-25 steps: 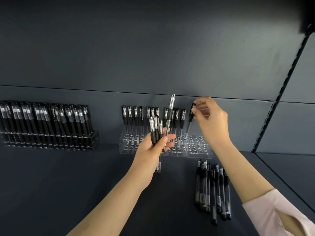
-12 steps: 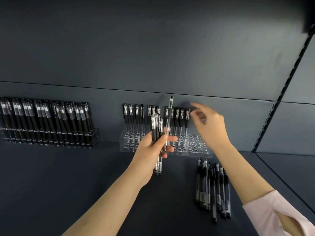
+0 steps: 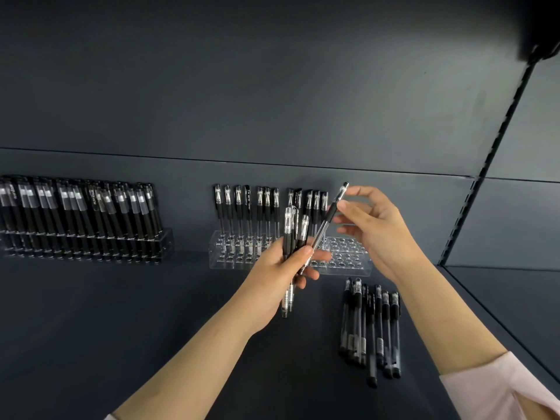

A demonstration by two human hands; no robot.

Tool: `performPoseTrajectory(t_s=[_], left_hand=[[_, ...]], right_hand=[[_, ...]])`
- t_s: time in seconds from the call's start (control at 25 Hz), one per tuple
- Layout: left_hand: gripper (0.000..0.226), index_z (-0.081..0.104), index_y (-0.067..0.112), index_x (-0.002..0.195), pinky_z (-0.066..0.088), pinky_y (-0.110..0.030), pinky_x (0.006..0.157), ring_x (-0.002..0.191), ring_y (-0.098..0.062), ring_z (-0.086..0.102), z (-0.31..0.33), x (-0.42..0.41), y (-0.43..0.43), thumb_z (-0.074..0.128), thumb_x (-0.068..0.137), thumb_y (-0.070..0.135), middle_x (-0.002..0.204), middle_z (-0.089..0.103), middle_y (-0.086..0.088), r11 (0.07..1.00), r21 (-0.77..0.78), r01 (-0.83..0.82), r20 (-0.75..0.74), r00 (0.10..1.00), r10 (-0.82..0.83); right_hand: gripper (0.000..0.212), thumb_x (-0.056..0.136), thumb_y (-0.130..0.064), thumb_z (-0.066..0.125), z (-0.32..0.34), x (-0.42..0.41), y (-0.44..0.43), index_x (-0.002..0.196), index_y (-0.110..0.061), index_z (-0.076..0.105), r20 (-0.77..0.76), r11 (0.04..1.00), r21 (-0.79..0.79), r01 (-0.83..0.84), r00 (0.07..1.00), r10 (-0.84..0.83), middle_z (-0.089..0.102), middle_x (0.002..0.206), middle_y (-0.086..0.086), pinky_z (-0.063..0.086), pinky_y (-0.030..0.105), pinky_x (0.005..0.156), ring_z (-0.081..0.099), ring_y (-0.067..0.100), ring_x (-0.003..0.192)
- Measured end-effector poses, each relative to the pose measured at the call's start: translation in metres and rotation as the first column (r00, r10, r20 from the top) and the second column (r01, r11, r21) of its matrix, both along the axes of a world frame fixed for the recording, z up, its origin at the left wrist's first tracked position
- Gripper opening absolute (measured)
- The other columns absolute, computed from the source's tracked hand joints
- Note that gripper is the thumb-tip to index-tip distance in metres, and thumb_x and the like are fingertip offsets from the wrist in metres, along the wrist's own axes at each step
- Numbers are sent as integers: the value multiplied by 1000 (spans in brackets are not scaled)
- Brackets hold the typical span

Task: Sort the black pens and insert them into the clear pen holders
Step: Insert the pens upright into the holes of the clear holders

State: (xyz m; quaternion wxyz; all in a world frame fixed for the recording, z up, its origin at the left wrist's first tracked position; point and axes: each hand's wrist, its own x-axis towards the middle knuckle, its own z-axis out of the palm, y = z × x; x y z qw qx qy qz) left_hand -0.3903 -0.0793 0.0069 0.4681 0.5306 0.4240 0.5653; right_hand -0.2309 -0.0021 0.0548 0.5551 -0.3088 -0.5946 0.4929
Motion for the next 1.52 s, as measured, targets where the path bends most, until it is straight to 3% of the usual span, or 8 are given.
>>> performPoseTrajectory(t_s=[0.24,0.44,0.6,0.68,0.84,1.08,1.24,1.52], left_hand=[[19,59,21,115,56,-26,81,92,-13,71,-5,6,-1,45,102,21,105,74,6,990,49,-135,35,990,134],[17,59,21,112,55,-27,84,88,-13,70,-12,12,-3,46,102,19,97,75,6,985,72,-155,-24,987,158],[17,59,19,111,54,-25,82,85,-13,69,-20,12,-4,45,102,19,91,74,5,986,68,-149,-85,984,155],[16,59,19,109,54,-23,82,88,-12,68,-25,11,-3,44,102,18,91,73,5,990,42,-135,-133,981,139],[15,58,17,107,54,-21,81,86,-8,69,-29,11,0,43,103,18,93,72,3,992,-9,-129,-165,978,125],[19,59,16,112,59,-28,72,77,-18,72,-25,13,-1,43,103,19,86,73,-3,996,-23,-82,-42,996,81],[20,60,23,114,59,-28,66,72,-21,72,-22,13,-1,43,103,22,88,73,-4,996,-40,-82,-52,995,80],[19,60,31,111,40,-23,49,46,-8,44,-24,12,1,44,102,29,66,60,4,992,-55,-110,-151,983,101]], right_hand=[[25,92,-4,60,14,7,-2,111,-18,53,-214,941,138,308,937,-275,62,80,5,57,32,75,64,13,68],[27,93,-12,58,7,16,3,109,-32,49,-124,823,272,499,866,-484,62,82,-2,56,37,84,66,15,73],[29,95,-13,56,1,10,4,108,-37,46,-3,797,355,488,853,-522,63,91,0,44,8,71,67,23,83],[29,95,-13,56,-2,7,7,110,-35,47,42,797,380,469,852,-521,63,93,1,40,4,68,66,22,85],[29,95,-14,56,-10,2,12,112,-36,47,90,803,405,437,855,-510,63,92,-3,42,5,71,65,19,87],[27,95,-15,57,-15,-1,17,113,-35,49,185,798,451,400,833,-522,63,92,-5,42,3,70,62,8,84],[25,95,-18,57,-23,-1,23,115,-31,50,265,791,466,397,790,-552,64,89,-3,50,19,71,64,15,78],[30,96,-15,57,-38,-1,33,124,-24,56,412,769,548,330,693,-592,65,91,-3,53,28,73,62,14,77]])
